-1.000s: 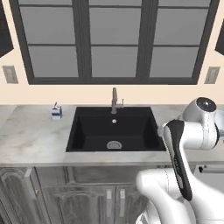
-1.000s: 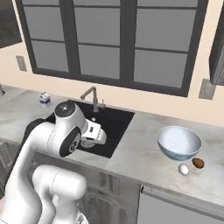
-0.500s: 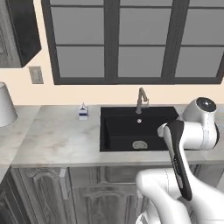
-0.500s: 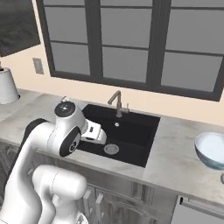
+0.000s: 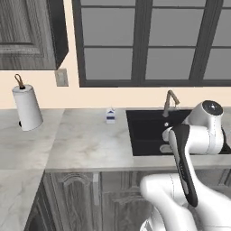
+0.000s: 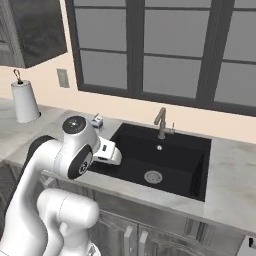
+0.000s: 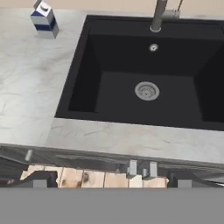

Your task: Gather the eggs and milk located in the vicinity of the sink area and place them right next to the bowl.

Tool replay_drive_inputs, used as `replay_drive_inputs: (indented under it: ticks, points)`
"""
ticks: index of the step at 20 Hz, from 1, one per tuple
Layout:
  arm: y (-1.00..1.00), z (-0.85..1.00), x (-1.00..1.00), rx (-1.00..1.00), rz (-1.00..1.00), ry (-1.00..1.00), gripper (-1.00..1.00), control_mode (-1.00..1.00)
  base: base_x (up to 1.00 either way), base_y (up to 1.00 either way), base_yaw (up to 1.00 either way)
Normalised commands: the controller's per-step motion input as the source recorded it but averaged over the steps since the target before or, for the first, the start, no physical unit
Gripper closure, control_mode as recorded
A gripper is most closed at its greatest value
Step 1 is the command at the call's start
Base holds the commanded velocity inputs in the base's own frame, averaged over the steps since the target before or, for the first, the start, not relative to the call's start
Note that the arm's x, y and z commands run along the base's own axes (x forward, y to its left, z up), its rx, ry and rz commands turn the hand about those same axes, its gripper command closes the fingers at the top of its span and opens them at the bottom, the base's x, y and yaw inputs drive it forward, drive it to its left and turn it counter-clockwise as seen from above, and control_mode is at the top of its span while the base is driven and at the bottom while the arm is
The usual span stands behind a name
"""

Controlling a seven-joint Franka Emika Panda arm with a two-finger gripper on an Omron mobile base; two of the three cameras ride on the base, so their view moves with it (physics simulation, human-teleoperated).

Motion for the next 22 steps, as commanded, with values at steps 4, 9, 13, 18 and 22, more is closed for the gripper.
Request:
replay_drive_inputs:
  ticks: [4,9,13,18,22]
  points:
    - [0.00,0.00,0.00,0.00,0.00,0.00,-1.00,1.00,0.00,0.54,0.00]
    - [0.00,0.00,0.00,0.00,0.00,0.00,-1.00,1.00,0.00,0.49,0.00]
    - [0.00,0.00,0.00,0.00,0.00,0.00,-1.00,1.00,0.00,0.46,0.00]
    - [0.00,0.00,0.00,0.00,0.00,0.00,-1.00,1.00,0.00,0.45,0.00]
    - [0.00,0.00,0.00,0.00,0.00,0.00,-1.00,1.00,0.00,0.42,0.00]
